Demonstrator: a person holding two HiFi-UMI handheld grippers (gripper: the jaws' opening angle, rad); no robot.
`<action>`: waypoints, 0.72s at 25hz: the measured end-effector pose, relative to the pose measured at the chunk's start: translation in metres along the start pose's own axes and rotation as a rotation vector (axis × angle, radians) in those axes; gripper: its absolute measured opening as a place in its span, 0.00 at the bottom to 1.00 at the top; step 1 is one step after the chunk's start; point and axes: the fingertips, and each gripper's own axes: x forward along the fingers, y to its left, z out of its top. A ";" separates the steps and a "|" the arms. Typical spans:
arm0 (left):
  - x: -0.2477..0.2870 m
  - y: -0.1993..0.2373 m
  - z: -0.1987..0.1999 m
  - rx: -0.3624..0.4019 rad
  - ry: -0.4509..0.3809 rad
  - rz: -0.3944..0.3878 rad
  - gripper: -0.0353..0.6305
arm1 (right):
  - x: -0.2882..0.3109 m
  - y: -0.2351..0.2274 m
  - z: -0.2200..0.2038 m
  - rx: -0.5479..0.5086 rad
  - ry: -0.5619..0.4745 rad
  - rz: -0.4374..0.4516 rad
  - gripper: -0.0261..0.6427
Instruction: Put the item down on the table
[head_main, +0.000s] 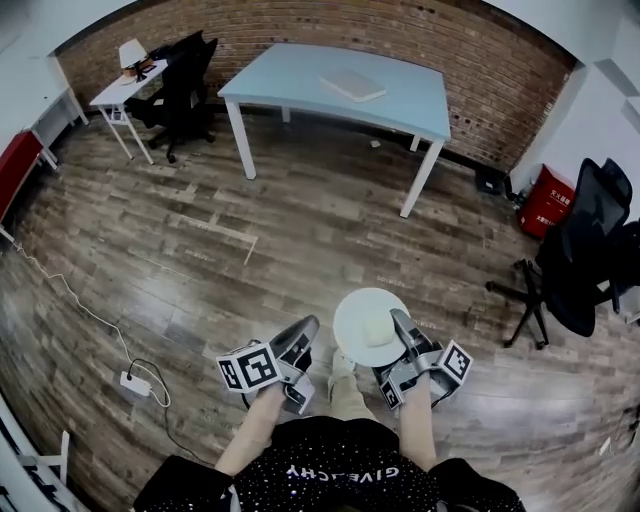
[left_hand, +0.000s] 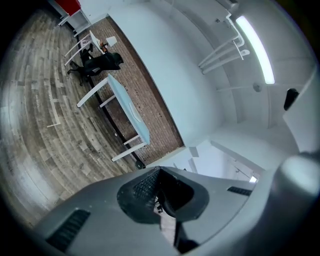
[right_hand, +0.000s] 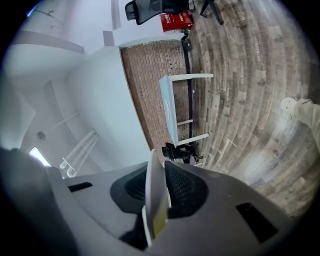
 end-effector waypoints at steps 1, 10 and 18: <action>0.014 0.000 0.009 0.001 -0.008 0.000 0.07 | 0.014 0.005 0.011 -0.005 0.009 0.002 0.12; 0.133 0.002 0.077 0.004 -0.048 -0.004 0.07 | 0.115 0.042 0.106 -0.037 0.049 -0.004 0.12; 0.214 0.010 0.114 0.009 -0.056 -0.010 0.07 | 0.179 0.057 0.167 -0.056 0.077 -0.007 0.12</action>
